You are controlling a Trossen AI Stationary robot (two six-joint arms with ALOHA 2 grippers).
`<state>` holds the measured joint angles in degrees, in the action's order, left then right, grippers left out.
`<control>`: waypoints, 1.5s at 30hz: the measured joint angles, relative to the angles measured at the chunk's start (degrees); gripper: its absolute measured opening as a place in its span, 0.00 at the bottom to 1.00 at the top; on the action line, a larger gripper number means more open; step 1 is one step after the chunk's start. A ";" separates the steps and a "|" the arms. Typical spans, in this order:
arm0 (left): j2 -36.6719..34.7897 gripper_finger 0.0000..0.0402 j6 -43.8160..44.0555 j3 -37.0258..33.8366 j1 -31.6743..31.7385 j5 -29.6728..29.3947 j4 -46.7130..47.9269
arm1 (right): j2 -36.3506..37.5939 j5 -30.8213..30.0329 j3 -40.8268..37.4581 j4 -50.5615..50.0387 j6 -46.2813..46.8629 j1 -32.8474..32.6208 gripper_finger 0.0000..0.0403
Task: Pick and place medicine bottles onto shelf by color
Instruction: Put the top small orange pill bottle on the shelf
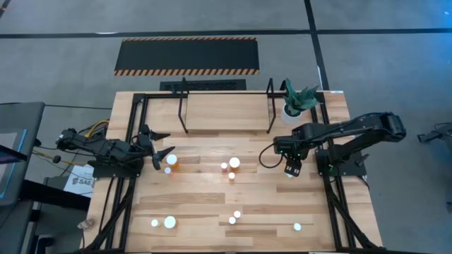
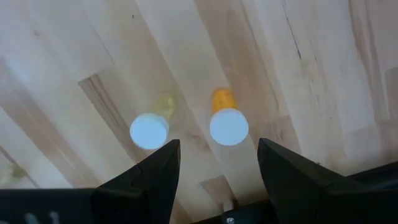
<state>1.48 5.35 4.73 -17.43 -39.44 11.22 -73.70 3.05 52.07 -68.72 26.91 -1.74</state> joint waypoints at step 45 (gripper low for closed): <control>0.00 0.68 0.01 0.00 -0.02 0.00 -0.13 | 3.13 -1.39 -12.83 13.43 4.42 4.15 0.37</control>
<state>1.48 5.37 4.73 -17.45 -39.44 11.09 -70.57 1.65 39.24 -55.30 31.33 2.42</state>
